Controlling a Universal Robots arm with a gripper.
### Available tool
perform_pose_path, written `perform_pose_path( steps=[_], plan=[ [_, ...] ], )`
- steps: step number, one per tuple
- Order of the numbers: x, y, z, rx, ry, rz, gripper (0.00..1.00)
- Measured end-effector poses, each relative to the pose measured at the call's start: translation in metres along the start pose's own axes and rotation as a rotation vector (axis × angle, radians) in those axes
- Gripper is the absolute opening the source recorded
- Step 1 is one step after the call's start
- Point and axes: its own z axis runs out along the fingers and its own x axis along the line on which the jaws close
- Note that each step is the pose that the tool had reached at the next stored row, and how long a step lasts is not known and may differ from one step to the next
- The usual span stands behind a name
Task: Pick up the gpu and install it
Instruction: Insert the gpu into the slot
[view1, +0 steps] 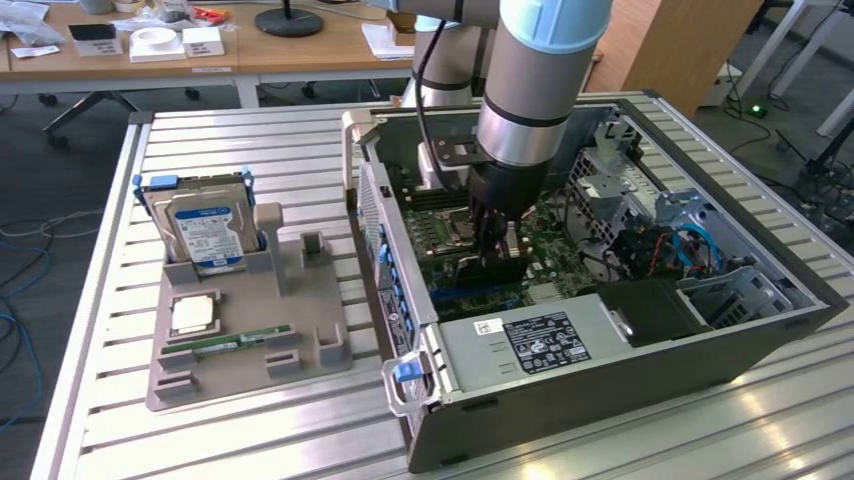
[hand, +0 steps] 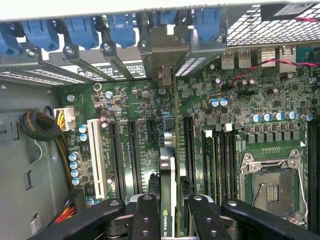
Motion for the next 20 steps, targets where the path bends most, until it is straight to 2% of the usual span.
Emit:
perform_pose_path(
  steps=[10, 17, 20],
  plan=[
    [0.0, 0.0002, -0.0027, 0.0023, -0.0002, 0.0, 0.26],
    [-0.0001, 0.0006, -0.0047, 0.0096, -0.0017, 0.0, 0.26],
    [-0.0001, 0.0006, -0.0048, 0.0106, -0.0017, -0.001, 0.26]
  ],
)
